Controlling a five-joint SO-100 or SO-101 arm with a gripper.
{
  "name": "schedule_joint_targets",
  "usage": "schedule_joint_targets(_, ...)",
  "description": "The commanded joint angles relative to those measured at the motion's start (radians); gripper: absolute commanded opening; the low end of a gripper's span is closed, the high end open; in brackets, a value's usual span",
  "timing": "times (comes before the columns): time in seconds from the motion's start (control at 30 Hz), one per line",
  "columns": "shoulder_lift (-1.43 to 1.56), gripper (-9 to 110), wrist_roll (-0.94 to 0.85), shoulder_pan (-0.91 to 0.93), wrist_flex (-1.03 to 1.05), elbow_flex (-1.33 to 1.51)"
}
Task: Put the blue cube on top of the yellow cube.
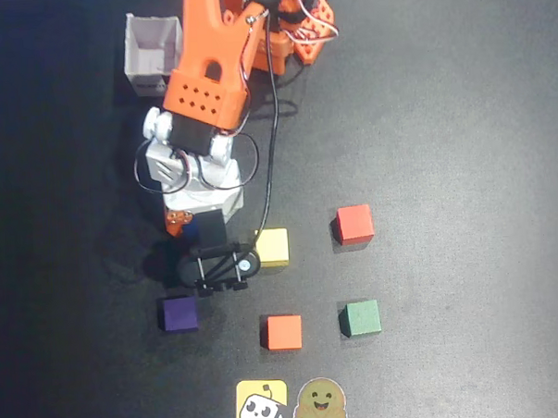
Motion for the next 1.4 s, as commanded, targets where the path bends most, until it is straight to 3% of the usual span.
schedule_joint_targets(0.0,0.021,7,0.02,-0.003,0.021,-0.038)
schedule_joint_targets(0.77,0.213,8,0.514,-0.233,0.227,-0.193)
schedule_joint_targets(1.17,0.17,8,0.563,-0.322,0.183,-0.189)
schedule_joint_targets(1.37,0.133,8,0.497,-0.337,0.141,-0.186)
